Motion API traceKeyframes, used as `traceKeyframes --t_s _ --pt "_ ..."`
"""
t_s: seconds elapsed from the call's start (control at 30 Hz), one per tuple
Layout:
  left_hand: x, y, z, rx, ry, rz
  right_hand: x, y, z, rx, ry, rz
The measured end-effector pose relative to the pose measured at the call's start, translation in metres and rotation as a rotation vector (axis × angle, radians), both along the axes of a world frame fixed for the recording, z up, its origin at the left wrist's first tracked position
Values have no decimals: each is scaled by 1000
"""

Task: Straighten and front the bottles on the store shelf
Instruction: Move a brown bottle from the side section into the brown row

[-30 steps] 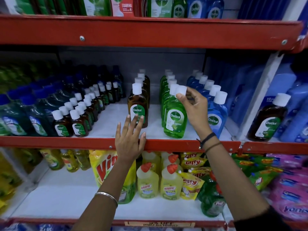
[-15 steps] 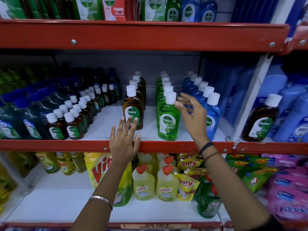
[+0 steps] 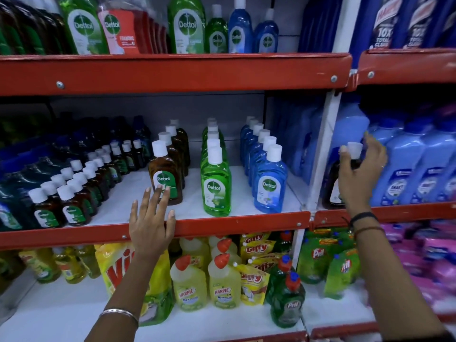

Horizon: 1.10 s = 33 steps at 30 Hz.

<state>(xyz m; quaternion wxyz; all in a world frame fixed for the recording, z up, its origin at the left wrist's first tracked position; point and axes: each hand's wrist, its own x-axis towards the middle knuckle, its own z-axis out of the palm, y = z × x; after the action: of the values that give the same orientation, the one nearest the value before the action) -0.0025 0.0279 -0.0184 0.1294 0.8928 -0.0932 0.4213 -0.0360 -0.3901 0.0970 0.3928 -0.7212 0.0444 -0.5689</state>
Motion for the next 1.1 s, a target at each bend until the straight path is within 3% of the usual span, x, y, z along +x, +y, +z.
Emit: traceKeyframes --t_s 0.1,0.2,0.47,0.73,1.1 --pt "0 0 0 2 -13 4 2 -17 1 41 228 121" --pt "0 -1 0 -2 -25 5 0 -25 3 -23 309 105" --pt "0 1 -1 -5 -8 0 -18 -8 12 135 171 6" --pt "-4 3 5 -10 59 -27 -43 54 41 92 -40 -36" --pt "-4 54 11 -42 116 7 -54 212 62 139 32 483"
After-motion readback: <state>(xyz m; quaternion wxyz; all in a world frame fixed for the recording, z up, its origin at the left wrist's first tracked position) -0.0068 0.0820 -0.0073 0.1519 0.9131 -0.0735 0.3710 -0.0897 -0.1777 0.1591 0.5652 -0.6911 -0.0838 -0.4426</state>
